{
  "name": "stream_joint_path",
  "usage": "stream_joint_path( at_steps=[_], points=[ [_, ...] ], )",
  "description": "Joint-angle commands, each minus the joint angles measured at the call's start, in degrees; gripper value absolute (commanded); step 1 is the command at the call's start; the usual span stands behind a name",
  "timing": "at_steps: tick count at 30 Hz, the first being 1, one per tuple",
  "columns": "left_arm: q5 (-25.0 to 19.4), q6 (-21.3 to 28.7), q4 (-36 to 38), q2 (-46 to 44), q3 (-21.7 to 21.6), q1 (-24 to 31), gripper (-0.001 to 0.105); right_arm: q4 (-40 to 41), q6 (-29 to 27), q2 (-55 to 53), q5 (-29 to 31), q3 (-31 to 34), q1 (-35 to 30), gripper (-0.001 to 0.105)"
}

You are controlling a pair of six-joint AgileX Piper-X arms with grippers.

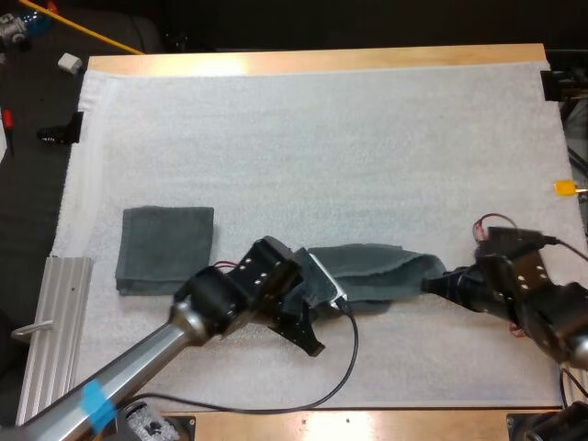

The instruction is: Pick towel from pile, fold and stack

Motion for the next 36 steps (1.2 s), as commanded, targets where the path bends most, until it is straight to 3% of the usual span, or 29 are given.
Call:
stream_joint_path(
  at_steps=[1,9,11,23,29,36],
  points=[
    [-1.8,0.6,4.6,-6.1,-2.3,-0.1,0.000,3.5,-0.7,-5.7,0.2,-3.3,0.2,0.000],
    [-3.3,1.0,11.6,-15.0,-8.5,-0.2,0.000,11.7,-1.1,-10.9,-1.7,-12.1,0.1,0.000],
    [-2.6,0.5,11.1,-14.4,-8.3,-0.2,0.000,12.3,-0.4,-10.6,-1.3,-12.1,0.2,0.001],
    [-1.4,0.7,23.8,-16.4,-22.9,-0.3,0.000,29.9,-0.8,-11.4,-5.5,-26.5,0.4,0.000],
    [1.8,-0.2,25.7,-16.9,-23.6,-0.6,0.000,33.7,-0.2,-12.0,-9.9,-29.0,0.4,0.000],
    [1.1,0.1,25.0,-16.8,-22.0,-0.8,0.000,33.5,0.1,-11.7,-11.5,-27.9,0.1,0.000]
  ],
)
